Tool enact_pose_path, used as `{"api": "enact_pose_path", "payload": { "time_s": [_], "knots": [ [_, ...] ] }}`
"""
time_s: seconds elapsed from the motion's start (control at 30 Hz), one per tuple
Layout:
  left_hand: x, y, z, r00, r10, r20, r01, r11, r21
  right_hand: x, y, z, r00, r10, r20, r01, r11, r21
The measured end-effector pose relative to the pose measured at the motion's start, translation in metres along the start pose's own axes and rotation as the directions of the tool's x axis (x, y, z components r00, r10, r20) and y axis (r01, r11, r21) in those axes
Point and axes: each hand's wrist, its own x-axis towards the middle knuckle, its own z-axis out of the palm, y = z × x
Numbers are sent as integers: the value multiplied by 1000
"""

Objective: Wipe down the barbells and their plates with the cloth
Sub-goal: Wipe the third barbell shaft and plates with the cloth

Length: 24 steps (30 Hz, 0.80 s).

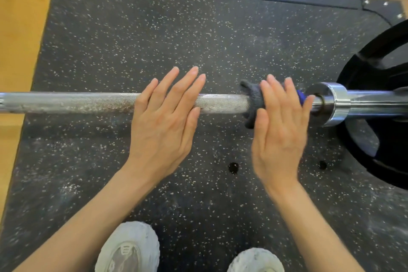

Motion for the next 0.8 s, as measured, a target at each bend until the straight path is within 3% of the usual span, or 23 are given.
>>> {"api": "enact_pose_path", "payload": {
  "time_s": [0.07, 0.13, 0.23, 0.3, 0.4, 0.57, 0.8],
  "knots": [
    [1, 0, 1, 1000, -10, -12, 10, 1000, -9, -2, -33, 11, 999, 48, -2, -48, 998, 47],
    [2, 0, 3, 1000, -10, -23, 9, 1000, -17, -5, -54, 20, 998, -49, 36, 46, 996, 77],
    [2, -2, 4, 1000, -2, -11, 1, 1000, -15, -4, -27, 13, 976, -204, 76, 203, 979, 21],
    [2, -3, 2, 1000, 8, 1, -8, 1000, -14, -6, -3, 5, 989, -138, 43, 140, 989, -47],
    [3, -2, 0, 1000, 13, 15, -13, 999, -34, -10, -25, 6, 1000, 14, 17, -15, 1000, 24],
    [0, -9, -4, 995, 73, 70, -72, 997, -18, -17, -47, 10, 975, -212, 70, 207, 975, 80],
    [-4, -7, -8, 992, 92, 82, -92, 996, -7, 1, -53, 15, 993, -110, -35, 115, 981, 155]
  ]
}}
